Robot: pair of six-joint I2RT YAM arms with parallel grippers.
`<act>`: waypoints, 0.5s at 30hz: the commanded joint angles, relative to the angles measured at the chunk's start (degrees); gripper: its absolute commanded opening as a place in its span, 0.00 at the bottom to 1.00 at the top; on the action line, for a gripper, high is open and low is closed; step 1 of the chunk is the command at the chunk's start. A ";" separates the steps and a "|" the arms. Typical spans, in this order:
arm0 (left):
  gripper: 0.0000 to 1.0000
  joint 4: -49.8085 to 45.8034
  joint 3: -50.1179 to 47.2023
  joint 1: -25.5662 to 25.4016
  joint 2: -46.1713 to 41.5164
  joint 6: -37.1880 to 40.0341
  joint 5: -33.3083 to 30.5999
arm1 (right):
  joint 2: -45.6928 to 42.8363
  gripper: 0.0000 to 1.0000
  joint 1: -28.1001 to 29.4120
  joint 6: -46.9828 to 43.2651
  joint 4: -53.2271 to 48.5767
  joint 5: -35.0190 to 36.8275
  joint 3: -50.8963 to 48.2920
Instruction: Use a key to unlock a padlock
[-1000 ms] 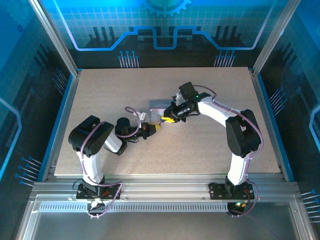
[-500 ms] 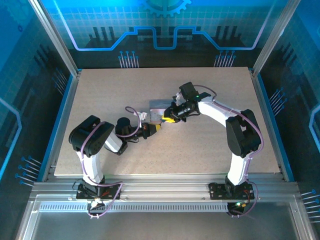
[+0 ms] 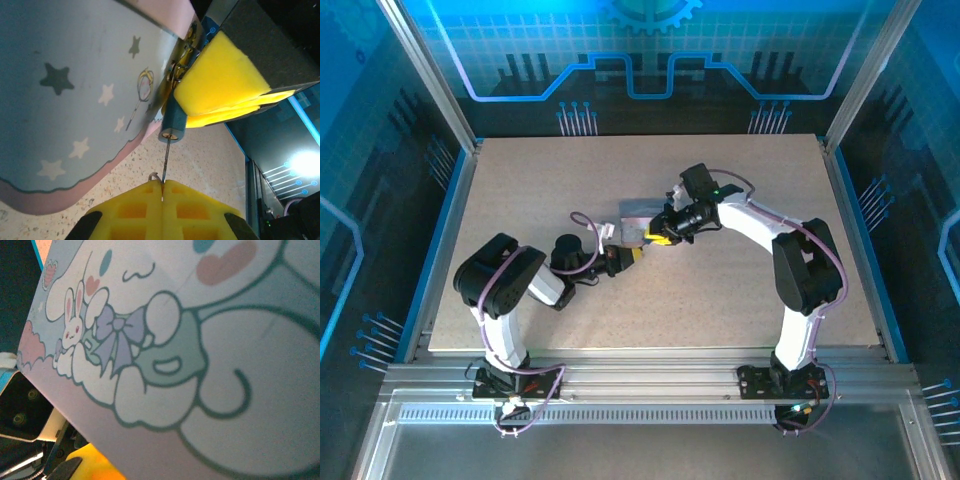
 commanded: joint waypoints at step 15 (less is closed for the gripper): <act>0.00 -3.02 -1.57 -3.82 -9.86 8.25 -9.26 | -2.77 0.04 -0.38 3.04 -1.60 -7.01 -0.04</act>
